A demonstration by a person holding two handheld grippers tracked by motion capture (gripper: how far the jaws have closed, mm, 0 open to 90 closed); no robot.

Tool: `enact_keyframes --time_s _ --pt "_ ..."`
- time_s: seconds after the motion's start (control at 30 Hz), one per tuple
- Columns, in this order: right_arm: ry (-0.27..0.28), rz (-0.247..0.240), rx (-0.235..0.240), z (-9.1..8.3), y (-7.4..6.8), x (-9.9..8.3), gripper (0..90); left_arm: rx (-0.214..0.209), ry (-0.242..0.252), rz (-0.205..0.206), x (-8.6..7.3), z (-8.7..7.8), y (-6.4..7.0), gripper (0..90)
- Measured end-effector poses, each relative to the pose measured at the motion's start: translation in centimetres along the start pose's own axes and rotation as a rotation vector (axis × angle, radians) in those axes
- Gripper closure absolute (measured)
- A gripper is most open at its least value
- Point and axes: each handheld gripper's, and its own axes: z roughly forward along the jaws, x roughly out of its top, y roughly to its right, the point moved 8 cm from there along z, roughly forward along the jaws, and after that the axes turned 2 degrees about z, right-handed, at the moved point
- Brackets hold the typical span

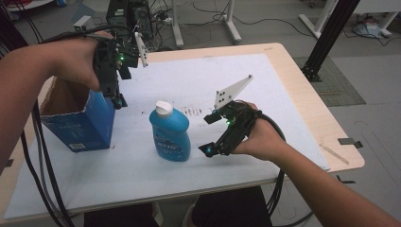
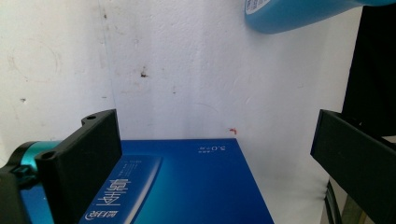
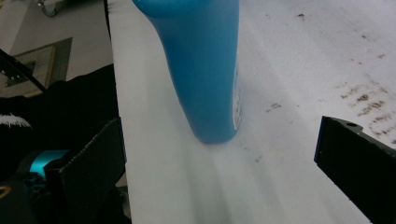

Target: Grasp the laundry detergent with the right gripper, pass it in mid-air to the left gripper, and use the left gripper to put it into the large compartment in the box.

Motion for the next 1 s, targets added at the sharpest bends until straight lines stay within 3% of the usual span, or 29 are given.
enact_keyframes --time_s 0.33,0.8,1.0 --pt "0.103 0.045 0.003 2.2 -0.2 -0.1 1.4 0.003 0.004 0.005 0.1 0.0 0.1 1.7" --pt "0.169 0.044 0.017 5.3 -1.1 1.3 1.4 0.007 0.007 0.009 0.1 -0.1 0.1 1.8" --pt "0.198 0.037 -0.006 6.5 -1.3 1.6 1.4 0.009 0.008 0.010 0.1 -0.1 0.2 1.7"
